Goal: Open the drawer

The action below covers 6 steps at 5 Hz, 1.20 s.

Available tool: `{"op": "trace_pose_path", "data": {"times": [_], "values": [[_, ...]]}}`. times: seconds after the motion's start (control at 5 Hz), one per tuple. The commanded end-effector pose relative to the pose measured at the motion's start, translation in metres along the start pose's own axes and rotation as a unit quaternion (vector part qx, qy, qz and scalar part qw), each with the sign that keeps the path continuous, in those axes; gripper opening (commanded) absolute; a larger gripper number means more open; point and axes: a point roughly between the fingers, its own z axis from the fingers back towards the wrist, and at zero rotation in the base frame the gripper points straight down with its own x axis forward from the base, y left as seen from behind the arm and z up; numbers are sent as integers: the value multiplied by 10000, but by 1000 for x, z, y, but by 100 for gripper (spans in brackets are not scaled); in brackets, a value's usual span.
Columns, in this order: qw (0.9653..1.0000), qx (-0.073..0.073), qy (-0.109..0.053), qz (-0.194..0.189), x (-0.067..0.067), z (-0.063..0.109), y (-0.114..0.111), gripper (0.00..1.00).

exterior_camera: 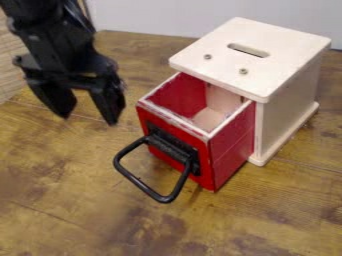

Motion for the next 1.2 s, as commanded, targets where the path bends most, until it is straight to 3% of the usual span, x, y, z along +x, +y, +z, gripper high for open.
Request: {"op": "trace_pose_path", "data": {"times": [0.0,0.4,0.6,0.8,1.0], "values": [[9995,0,-90,-288,11,9,2,100],[9986,56,202,-486,0,-18,-25,100],[9979,45,416,-503,-5,-36,-16,100],[9987,17,264,-444,-13,-27,0,100],[9987,-104,96,-487,-13,-6,10,100]]}}
